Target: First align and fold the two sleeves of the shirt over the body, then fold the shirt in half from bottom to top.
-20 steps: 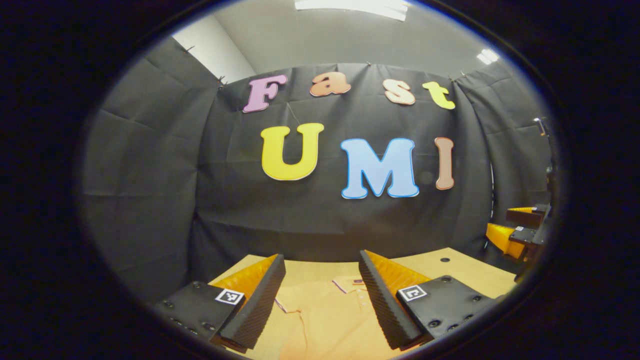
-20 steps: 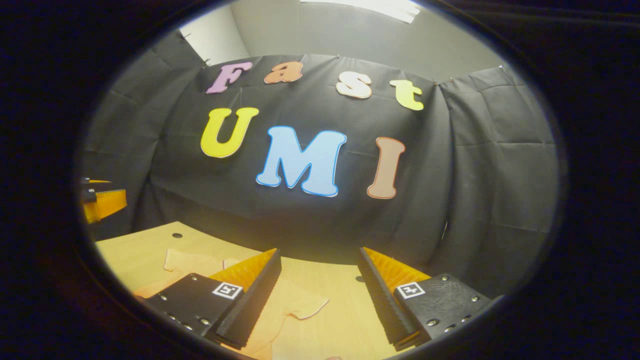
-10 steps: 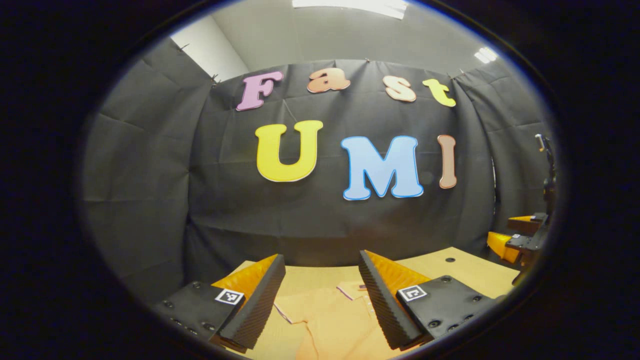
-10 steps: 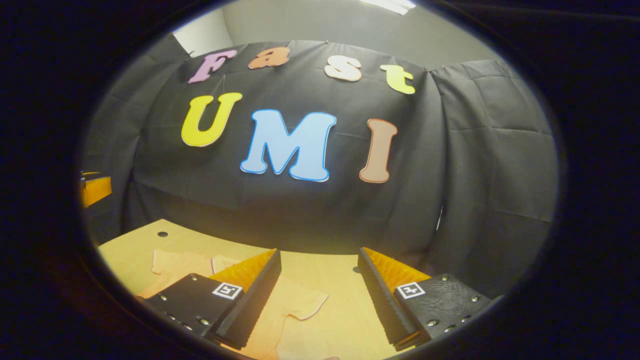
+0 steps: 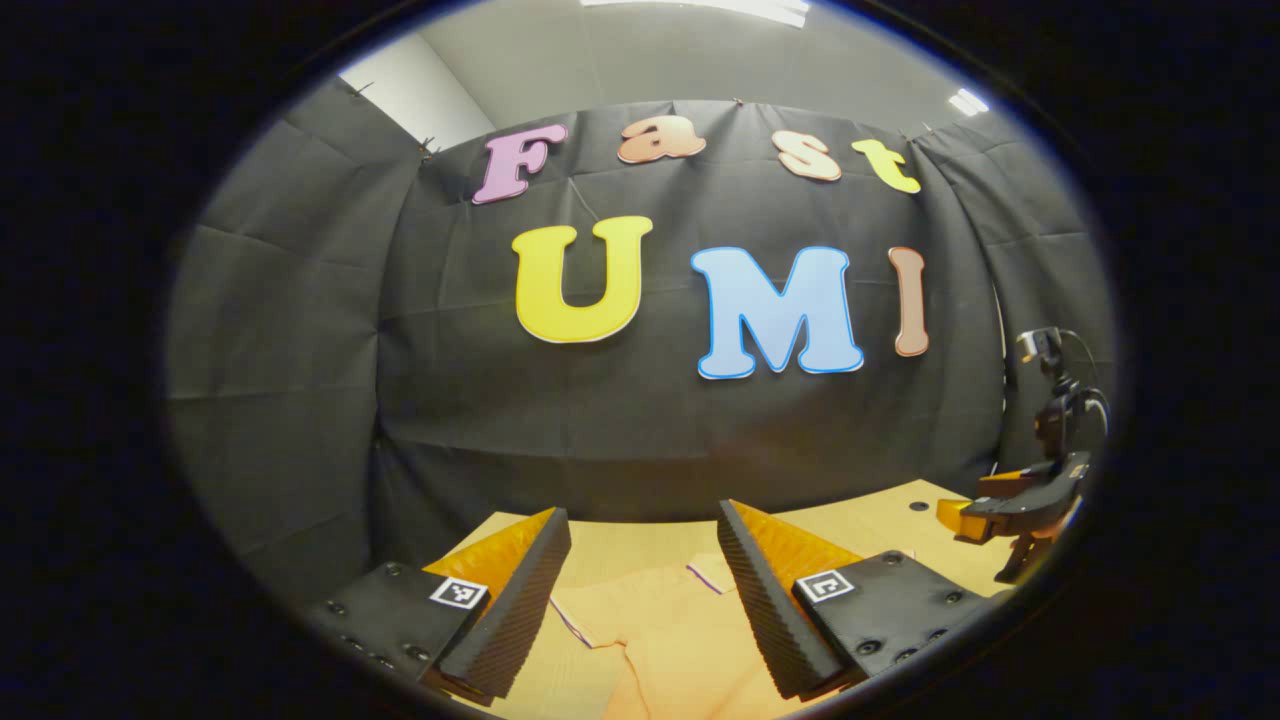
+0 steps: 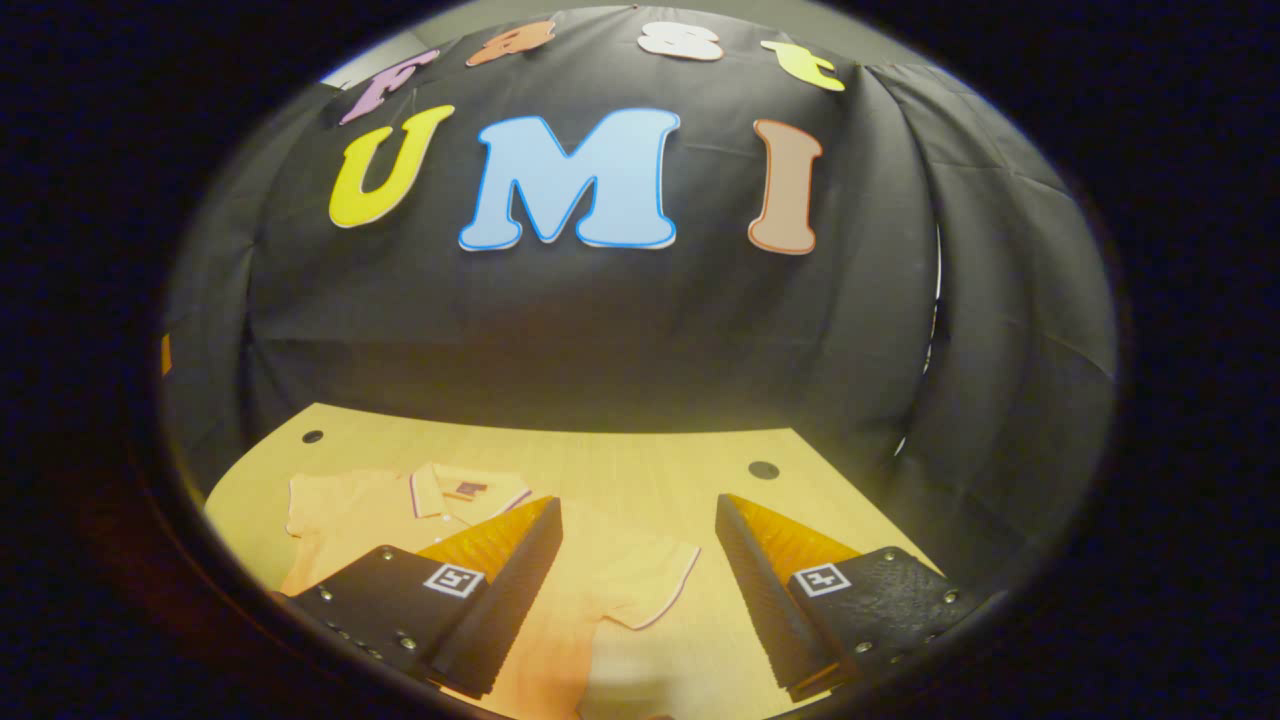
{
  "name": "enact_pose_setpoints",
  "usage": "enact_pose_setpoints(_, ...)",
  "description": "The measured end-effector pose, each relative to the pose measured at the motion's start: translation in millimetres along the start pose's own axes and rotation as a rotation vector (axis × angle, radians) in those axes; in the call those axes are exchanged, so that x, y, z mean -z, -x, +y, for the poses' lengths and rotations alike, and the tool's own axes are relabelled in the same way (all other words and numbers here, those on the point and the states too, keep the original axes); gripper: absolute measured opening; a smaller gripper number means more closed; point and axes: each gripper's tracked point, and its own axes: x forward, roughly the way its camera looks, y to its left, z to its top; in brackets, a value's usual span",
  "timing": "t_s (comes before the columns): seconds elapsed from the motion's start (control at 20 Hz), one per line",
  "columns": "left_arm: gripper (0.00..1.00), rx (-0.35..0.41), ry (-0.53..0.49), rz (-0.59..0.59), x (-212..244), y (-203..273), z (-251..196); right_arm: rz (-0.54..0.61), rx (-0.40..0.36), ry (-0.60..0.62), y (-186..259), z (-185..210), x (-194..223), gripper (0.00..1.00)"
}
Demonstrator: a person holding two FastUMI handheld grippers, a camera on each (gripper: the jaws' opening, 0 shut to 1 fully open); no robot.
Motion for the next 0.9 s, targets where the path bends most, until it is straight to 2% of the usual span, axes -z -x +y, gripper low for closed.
enact_pose_setpoints(0.4, 0.97, 0.006, 0.017, 0.040, 19, -13, -11, 0.221, 0.032, -0.013, -69, -15, 68, 0.97)
enact_pose_setpoints(0.75, 0.97, -0.009, 0.005, 0.059, 26, -13, -9, 0.386, 0.052, -0.083, -102, -25, 118, 0.97)
enact_pose_setpoints(0.9, 0.97, -0.020, 0.005, 0.069, 28, -10, -5, 0.421, 0.061, -0.112, -108, -27, 127, 0.97)
